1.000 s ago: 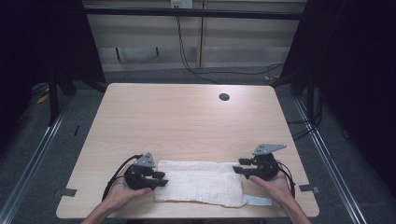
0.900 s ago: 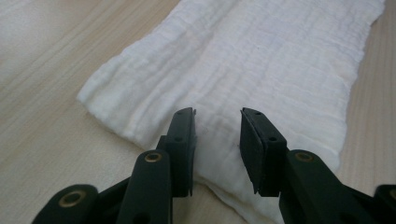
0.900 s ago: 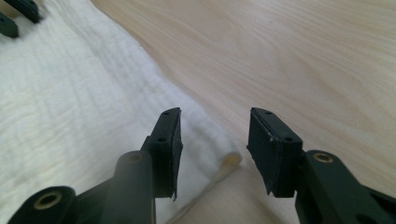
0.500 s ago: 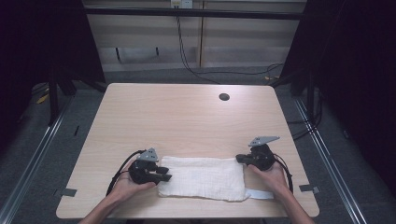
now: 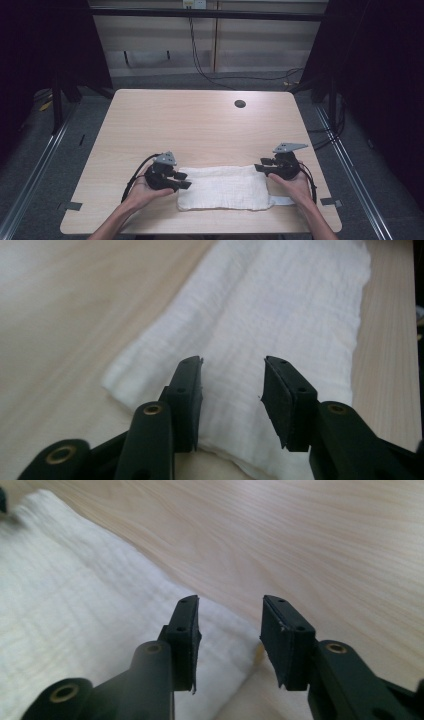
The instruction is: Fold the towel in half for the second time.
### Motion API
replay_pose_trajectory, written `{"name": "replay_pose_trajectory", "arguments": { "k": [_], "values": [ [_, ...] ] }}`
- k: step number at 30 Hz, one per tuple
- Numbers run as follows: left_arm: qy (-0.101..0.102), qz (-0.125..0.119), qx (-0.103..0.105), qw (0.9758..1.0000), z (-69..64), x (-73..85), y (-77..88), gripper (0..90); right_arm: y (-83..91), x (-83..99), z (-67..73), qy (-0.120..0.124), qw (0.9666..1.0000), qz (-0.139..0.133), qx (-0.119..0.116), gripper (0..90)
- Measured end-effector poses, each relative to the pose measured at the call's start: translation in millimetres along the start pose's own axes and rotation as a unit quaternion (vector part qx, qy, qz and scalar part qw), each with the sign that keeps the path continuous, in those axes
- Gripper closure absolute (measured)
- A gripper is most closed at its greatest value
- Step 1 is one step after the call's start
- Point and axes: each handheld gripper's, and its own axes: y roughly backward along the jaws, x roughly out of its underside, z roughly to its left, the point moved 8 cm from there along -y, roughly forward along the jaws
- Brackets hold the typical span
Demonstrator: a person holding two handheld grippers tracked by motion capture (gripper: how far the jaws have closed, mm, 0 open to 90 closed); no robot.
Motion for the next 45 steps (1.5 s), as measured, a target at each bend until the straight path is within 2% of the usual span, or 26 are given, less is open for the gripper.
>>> {"name": "replay_pose_trajectory", "arguments": {
  "k": [1,3,4,5,6,7,8,9,10,12,14,16,18,19,20,25,27,29,31,32,33,37,42,44,45],
  "values": [
    [0.004,-0.005,-0.004,1.0,3.7,-2.6,1.5,56.4,4.3,-3.3,8.0,0.002,0.9998,-0.011,-0.015,58.5],
    [0.01,-0.011,-0.018,0.9997,13.3,-6.6,4.2,56.4,5.0,-5.8,15.4,-0.001,0.9995,-0.015,-0.03,58.3],
    [0.023,-0.018,-0.03,0.9991,24.8,-10.1,5.7,56.4,4.4,-6.6,21.5,0.005,0.9992,-0.011,-0.037,58.3],
    [0.034,-0.026,-0.036,0.9984,30.7,-12.9,6.1,56.3,3.5,-7.2,24.7,0.012,0.9991,-0.011,-0.04,58.3],
    [0.039,-0.021,-0.036,0.9983,32.8,-13.7,6.8,56.3,2.2,-8.8,31.1,0.019,0.9986,-0.01,-0.048,58.3],
    [0.039,-0.021,-0.036,0.9983,32.8,-13.7,6.8,55.7,2.2,-8.8,31.1,0.019,0.9986,-0.01,-0.048,58.3],
    [0.031,-0.029,-0.053,0.9977,34.0,-18.6,10.2,55.6,0.1,-12.7,40.8,0.03,0.9981,-0.012,-0.053,56.4],
    [0.031,-0.029,-0.053,0.9977,34.0,-18.6,10.2,55.6,0.1,-12.7,40.8,0.03,0.9981,-0.012,-0.053,56.4],
    [0.024,-0.045,-0.048,0.9975,31.4,-23.4,14.7,55.7,-1.9,-16.1,49.8,0.034,0.9972,-0.016,-0.065,55.5],
    [0.015,-0.034,-0.055,0.9978,33.5,-24.2,15.6,55.7,-4.1,-19.2,61.2,0.042,0.9961,-0.017,-0.075,55.3],
    [0.021,-0.04,-0.05,0.9977,36.6,-24.9,15.5,55.8,-6.5,-21.4,74.6,0.055,0.9944,-0.017,-0.088,55.8],
    [0.034,-0.05,-0.052,0.9968,39.5,-22.3,15.4,55.7,-8.4,-23.0,85.7,0.064,0.9946,-0.026,-0.077,56.8],
    [0.03,-0.04,-0.057,0.9971,39.0,-16.9,13.7,55.8,-13.1,-19.2,100.5,0.073,0.9932,-0.015,-0.09,56.3],
    [0.03,-0.04,-0.057,0.9971,39.0,-16.9,13.7,55.7,-13.1,-19.2,100.5,0.073,0.9932,-0.015,-0.09,56.3],
    [0.032,-0.04,-0.055,0.9972,39.7,-14.7,13.5,55.8,-17.0,-15.1,112.4,0.083,0.9909,-0.002,-0.106,56.4],
    [0.035,-0.036,-0.063,0.9967,44.8,-13.2,13.1,55.7,-26.0,-14.5,135.0,0.086,0.9859,0.007,-0.144,58.7],
    [0.036,-0.036,-0.055,0.9972,45.1,-11.3,12.1,54.1,-31.6,-14.3,144.1,0.094,0.9836,0.015,-0.153,59.6],
    [0.034,-0.033,-0.059,0.9971,46.3,-9.1,10.9,53.9,-36.2,-16.1,153.2,0.102,0.9811,0.017,-0.164,60.4],
    [0.035,-0.035,-0.054,0.9973,46.1,-8.4,11.2,53.9,-39.5,-19.2,161.5,0.107,0.9787,0.017,-0.174,60.8],
    [0.035,-0.035,-0.054,0.9973,46.1,-8.4,11.2,53.8,-39.5,-19.2,161.5,0.107,0.9787,0.017,-0.174,60.8],
    [0.038,-0.037,-0.055,0.9971,47.5,-8.1,12.2,53.8,-43.3,-22.1,170.0,0.111,0.9763,0.02,-0.185,61.4],
    [0.044,-0.035,-0.057,0.9968,50.2,-6.3,13.2,53.1,-51.4,-25.3,185.2,0.117,0.9713,0.03,-0.205,60.3],
    [0.044,-0.029,-0.059,0.9969,50.9,-3.3,12.0,50.9,-63.0,-32.6,202.9,0.131,0.965,0.035,-0.225,57.6],
    [0.043,-0.027,-0.059,0.997,50.9,-2.7,11.9,50.6,-65.0,-34.6,205.7,0.133,0.964,0.036,-0.227,57.2],
    [0.044,-0.028,-0.059,0.9969,51.0,-2.8,11.8,50.1,-68.3,-40.0,212.4,0.14,0.9618,0.038,-0.232,57.2]
  ]
}}
